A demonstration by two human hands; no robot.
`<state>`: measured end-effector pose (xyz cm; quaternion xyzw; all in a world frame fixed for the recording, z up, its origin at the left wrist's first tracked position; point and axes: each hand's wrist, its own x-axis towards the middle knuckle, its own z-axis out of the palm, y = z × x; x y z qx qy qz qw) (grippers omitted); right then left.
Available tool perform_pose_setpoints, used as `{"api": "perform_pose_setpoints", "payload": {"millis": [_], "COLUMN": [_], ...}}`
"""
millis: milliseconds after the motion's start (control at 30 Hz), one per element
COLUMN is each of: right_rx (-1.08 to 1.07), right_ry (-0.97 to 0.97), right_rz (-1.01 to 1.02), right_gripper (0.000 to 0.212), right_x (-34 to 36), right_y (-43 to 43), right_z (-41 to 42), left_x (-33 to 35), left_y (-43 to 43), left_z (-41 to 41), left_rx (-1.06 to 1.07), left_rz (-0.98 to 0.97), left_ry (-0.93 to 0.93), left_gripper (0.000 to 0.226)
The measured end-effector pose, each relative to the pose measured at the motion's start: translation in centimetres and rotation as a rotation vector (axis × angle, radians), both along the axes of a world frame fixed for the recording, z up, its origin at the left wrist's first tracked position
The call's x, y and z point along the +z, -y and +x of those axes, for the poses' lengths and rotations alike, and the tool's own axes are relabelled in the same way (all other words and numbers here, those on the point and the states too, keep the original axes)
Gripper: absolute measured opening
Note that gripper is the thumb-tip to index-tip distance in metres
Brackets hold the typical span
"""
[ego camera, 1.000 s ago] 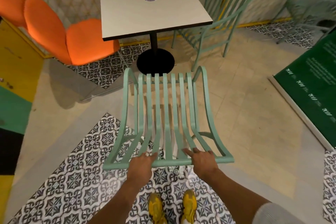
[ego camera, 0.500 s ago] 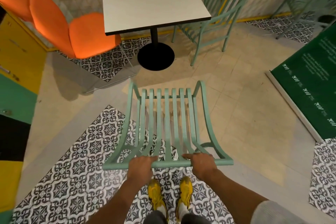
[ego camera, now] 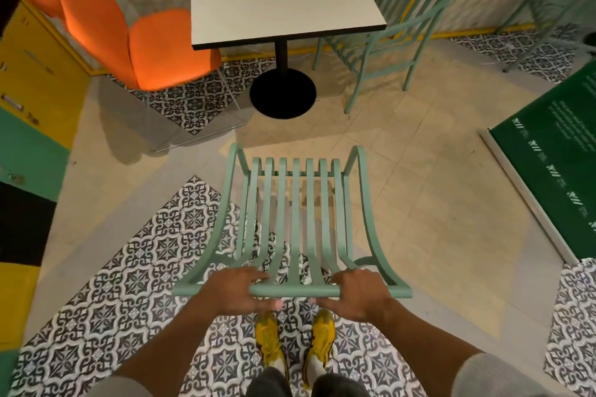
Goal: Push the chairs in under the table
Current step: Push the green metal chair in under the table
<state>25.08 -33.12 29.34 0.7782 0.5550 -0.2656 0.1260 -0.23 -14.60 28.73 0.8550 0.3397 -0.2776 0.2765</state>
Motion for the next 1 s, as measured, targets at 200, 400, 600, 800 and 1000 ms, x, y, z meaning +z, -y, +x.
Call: {"api": "perform_pose_setpoints", "payload": {"millis": [200, 400, 600, 800, 1000], "right_rx": [-0.059, -0.123, -0.161, -0.160, -0.164], "right_ry": [0.094, 0.210, 0.229, 0.290, 0.275], "right_rz": [0.396, 0.409, 0.472, 0.448, 0.423], "right_gripper": [0.088, 0.076, 0.066, 0.064, 0.076], "right_x": [-1.4, -1.7, -2.5, -2.9, -3.2], "right_y": [1.8, 1.2, 1.1, 1.0, 1.2], "right_z": [-0.6, -1.3, -1.2, -1.1, -1.4], "left_x": [-1.5, -2.2, -2.4, -1.8, -1.2], "left_y": [0.5, 2.0, 1.9, 1.8, 2.3], "left_z": [-0.4, -0.6, -0.2, -0.1, -0.2], "left_rx": [0.043, 0.051, 0.047, 0.069, 0.114], "left_rz": [0.277, 0.518, 0.556, 0.586, 0.600], "left_ry": [0.114, 0.218, 0.199, 0.141, 0.095], "left_gripper": [0.100, 0.090, 0.090, 0.103, 0.100]}}
